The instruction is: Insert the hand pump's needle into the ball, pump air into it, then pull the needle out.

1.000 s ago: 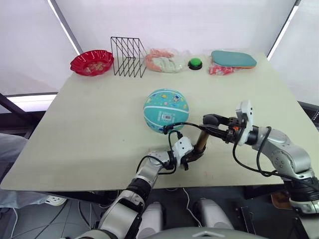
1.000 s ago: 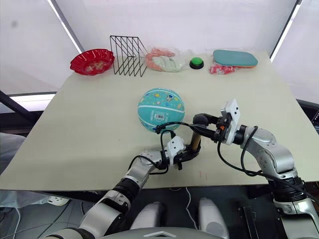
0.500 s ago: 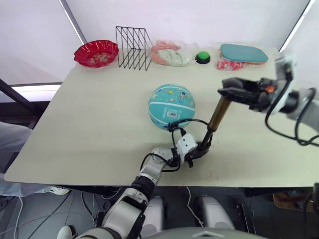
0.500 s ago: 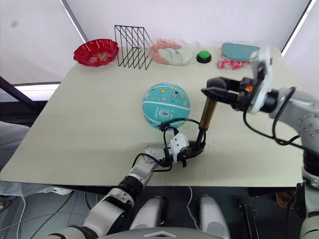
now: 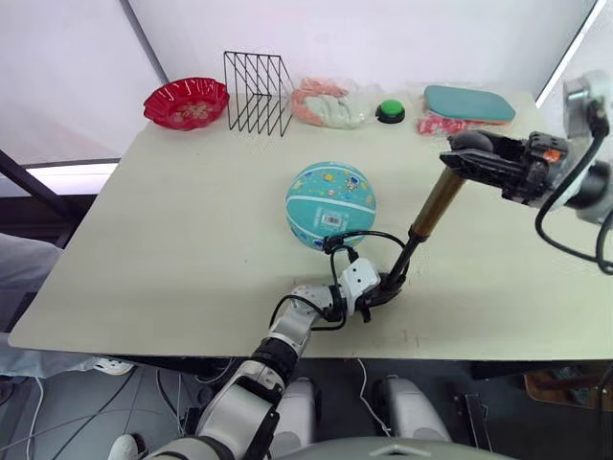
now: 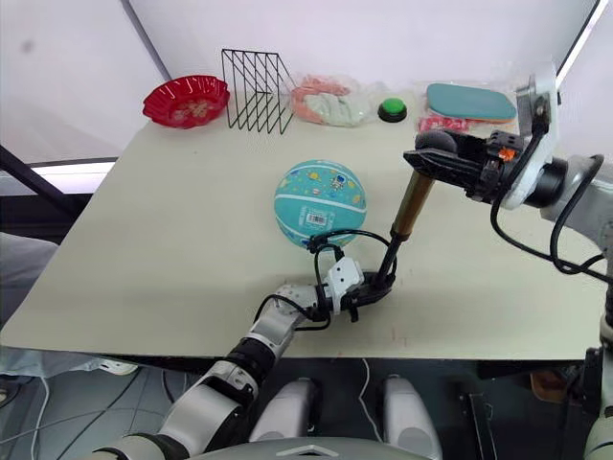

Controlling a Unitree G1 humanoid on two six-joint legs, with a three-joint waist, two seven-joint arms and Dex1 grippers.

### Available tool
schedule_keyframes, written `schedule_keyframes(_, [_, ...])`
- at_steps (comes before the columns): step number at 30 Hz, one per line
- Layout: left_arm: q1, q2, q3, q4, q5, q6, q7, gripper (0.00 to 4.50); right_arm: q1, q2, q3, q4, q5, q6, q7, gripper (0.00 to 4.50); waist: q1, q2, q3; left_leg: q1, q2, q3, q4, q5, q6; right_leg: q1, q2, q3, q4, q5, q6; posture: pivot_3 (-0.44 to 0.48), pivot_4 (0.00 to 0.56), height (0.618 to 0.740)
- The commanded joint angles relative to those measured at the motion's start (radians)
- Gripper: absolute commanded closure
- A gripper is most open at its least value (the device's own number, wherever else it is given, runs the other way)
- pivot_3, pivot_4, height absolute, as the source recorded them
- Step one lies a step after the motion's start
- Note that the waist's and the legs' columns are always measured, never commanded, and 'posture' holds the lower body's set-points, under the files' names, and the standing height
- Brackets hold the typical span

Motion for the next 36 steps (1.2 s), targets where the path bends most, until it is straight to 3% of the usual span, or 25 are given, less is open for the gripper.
schedule_keyframes(1, [0.069,0.018,-0.008,0.043,0.011,0.035,-0.009,3.45,0.084,0.028,0.119,-0.017,-0.104,-0.007,0.005,2.46,-0.008,0.000,-0.004,0.002,0.000,0.000,-0.001,0.000,0.000,0.002,0.000,0.000,0.000,0.000,0.000,0.000,0.150,0.740])
schedule_keyframes(9, [0.085,0.020,-0.005,0.008,0.012,0.056,-0.006,3.45,0.242,0.156,0.366,0.096,-0.398,-0.230,0.052,2.46,-0.016,0.002,-0.019,0.009,0.003,0.002,-0.010,0.000,0.000,0.009,0.003,0.002,-0.002,-0.002,-0.002,0.000,0.150,0.740])
schedule_keyframes(15, [0.083,0.019,-0.006,-0.004,0.010,0.069,-0.004,3.45,0.289,0.213,0.412,0.176,-0.490,-0.316,0.079,2.46,-0.015,0.001,-0.023,0.021,0.003,0.002,-0.012,0.000,0.000,0.015,0.004,0.001,-0.003,-0.003,-0.004,0.000,0.150,0.740])
schedule_keyframes(19, [0.080,0.020,-0.004,0.000,0.009,0.069,-0.005,3.45,0.272,0.209,0.353,0.146,-0.456,-0.304,0.085,2.46,-0.017,0.000,-0.023,0.022,0.004,0.002,-0.012,0.000,-0.001,0.016,0.003,0.002,-0.003,-0.003,-0.004,0.000,0.150,0.740])
schedule_keyframes(23, [0.079,0.021,-0.003,0.011,0.009,0.065,-0.007,3.45,0.197,0.161,0.210,0.034,-0.332,-0.226,0.070,2.46,-0.013,0.002,-0.017,0.021,0.003,0.002,-0.012,0.000,-0.001,0.015,0.003,0.001,-0.003,-0.003,-0.004,0.000,0.150,0.740])
schedule_keyframes(28, [0.081,0.020,-0.006,0.019,0.009,0.058,-0.010,3.45,0.094,0.084,0.052,-0.057,-0.149,-0.077,0.035,2.46,-0.004,0.001,-0.009,0.010,0.001,0.000,-0.011,0.000,-0.001,0.007,0.000,0.000,-0.004,-0.003,-0.003,0.000,0.150,0.740])
schedule_keyframes(31, [0.079,0.018,-0.009,0.027,0.008,0.051,-0.014,3.45,-0.016,0.010,-0.058,-0.058,-0.009,0.022,-0.004,2.46,0.001,0.001,-0.006,-0.001,-0.002,0.000,-0.008,0.000,-0.001,-0.002,-0.002,0.001,-0.002,-0.001,-0.001,0.000,0.150,0.740])
schedule_keyframes(36, [0.078,0.017,-0.012,0.035,0.008,0.044,-0.017,3.45,-0.140,-0.068,-0.146,-0.008,0.146,0.134,-0.078,2.46,0.009,-0.002,0.001,-0.001,-0.002,-0.001,-0.007,0.000,0.000,-0.002,-0.002,0.000,-0.003,-0.001,-0.001,0.000,0.150,0.740])
